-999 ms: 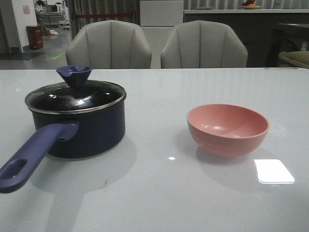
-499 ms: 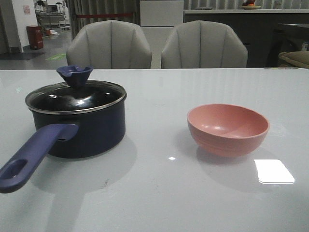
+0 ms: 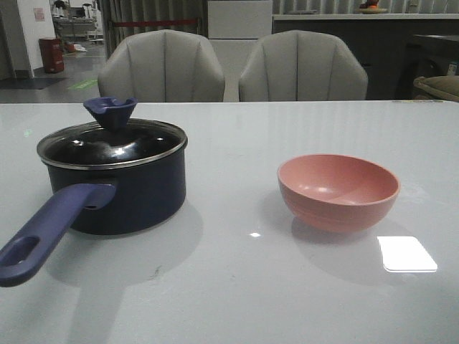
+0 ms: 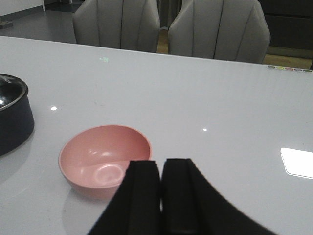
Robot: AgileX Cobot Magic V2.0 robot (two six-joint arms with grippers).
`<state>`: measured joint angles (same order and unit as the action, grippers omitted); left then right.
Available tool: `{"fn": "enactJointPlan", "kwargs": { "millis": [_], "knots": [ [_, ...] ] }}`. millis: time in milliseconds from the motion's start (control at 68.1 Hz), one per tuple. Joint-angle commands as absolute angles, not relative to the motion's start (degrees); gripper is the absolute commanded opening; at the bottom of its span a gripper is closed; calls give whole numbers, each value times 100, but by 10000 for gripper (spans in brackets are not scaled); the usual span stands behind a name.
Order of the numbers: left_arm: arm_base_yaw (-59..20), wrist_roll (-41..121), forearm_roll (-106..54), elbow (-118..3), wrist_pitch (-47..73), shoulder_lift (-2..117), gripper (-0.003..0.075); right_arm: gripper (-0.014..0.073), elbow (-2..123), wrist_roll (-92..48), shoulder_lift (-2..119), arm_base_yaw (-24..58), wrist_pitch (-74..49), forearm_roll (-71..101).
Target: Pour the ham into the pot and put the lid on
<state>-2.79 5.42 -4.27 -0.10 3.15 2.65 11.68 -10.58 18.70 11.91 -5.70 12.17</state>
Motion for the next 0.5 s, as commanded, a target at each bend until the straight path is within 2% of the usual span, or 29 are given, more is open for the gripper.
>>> {"fn": "enactJointPlan", "kwargs": {
  "millis": [0, 485],
  "knots": [
    [-264, 460, -417, 120, -388, 60, 113, 159, 1329, -1101, 1906, 1198, -106, 1218],
    [-264, -267, -330, 143, -269, -119, 113, 159, 1329, -1101, 1906, 1198, -106, 1218]
  ]
}}
